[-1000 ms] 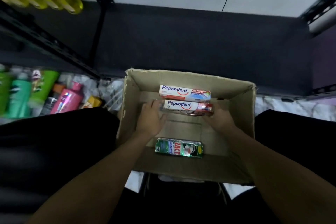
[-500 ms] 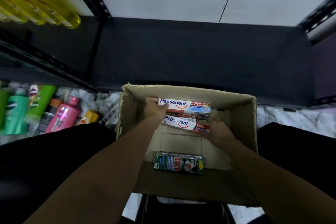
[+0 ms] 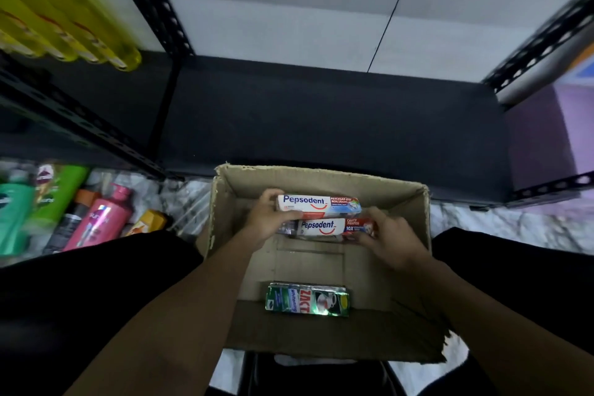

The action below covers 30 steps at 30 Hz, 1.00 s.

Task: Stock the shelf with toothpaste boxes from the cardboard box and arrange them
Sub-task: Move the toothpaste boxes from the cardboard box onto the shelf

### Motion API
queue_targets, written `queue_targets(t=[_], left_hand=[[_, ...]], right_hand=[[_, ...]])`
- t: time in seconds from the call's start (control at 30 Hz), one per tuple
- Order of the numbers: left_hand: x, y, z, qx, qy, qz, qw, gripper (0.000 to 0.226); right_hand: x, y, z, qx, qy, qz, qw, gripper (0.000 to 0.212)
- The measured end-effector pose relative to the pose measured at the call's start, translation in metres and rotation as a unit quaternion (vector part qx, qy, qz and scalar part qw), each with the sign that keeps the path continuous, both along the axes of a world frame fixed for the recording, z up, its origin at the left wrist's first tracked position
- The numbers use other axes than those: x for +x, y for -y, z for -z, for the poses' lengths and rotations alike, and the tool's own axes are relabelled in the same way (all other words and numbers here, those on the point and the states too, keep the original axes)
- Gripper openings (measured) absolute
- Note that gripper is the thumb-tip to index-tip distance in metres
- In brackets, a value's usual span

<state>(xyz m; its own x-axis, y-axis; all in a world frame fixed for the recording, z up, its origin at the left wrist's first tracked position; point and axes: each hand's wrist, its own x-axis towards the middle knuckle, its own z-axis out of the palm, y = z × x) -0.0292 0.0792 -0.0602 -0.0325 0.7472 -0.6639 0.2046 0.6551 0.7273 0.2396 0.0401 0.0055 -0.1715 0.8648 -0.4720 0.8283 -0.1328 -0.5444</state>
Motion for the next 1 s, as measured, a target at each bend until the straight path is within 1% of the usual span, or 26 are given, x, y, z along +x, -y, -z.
queue_targets(t=[0.07,0.17,0.2,0.27,0.37,0.43,0.5,0.63,0.77,0.83,0.9,1.0], left_hand=[[0.001,0.004,-0.013,0.041,-0.04,0.041,0.997,0.046],[0.003,0.005,-0.044,0.128,-0.147,0.085,0.977,0.043],[0.004,0.007,-0.059,0.155,-0.161,0.094,0.97,0.043],[0.006,0.01,-0.09,0.182,-0.155,0.114,0.964,0.045],[0.002,0.012,-0.14,0.221,-0.153,0.172,0.948,0.046],[-0.005,0.014,-0.177,0.27,-0.172,0.207,0.925,0.042],[-0.008,0.019,-0.218,0.325,-0.182,0.229,0.899,0.044],[-0.007,0.03,-0.303,0.434,-0.217,0.256,0.836,0.048],[-0.007,0.049,-0.396,0.517,-0.253,0.285,0.766,0.05],[-0.007,0.062,-0.442,0.553,-0.264,0.279,0.739,0.049],[-0.01,0.077,-0.482,0.59,-0.266,0.245,0.722,0.047],[-0.019,0.098,-0.53,0.642,-0.261,0.165,0.702,0.048]], right_hand=[[0.0,-0.007,-0.012,0.029,0.014,-0.031,0.999,0.041],[-0.003,-0.012,-0.033,0.046,0.057,-0.083,0.994,0.04],[-0.003,-0.014,-0.042,0.059,0.069,-0.093,0.992,0.039],[-0.001,-0.014,-0.065,0.097,0.076,-0.1,0.987,0.032],[0.005,-0.012,-0.109,0.138,0.039,-0.084,0.986,0.023],[0.007,-0.007,-0.145,0.16,0.005,-0.064,0.985,0.017],[0.008,-0.001,-0.184,0.19,-0.025,-0.043,0.981,0.012],[0.01,0.014,-0.267,0.262,-0.073,-0.003,0.962,0.009],[0.015,0.032,-0.347,0.326,-0.127,0.03,0.936,0.008],[0.018,0.041,-0.384,0.369,-0.159,0.058,0.914,0.008],[0.024,0.046,-0.418,0.396,-0.24,0.096,0.881,0.008],[0.034,0.05,-0.462,0.425,-0.344,0.135,0.826,0.01]])
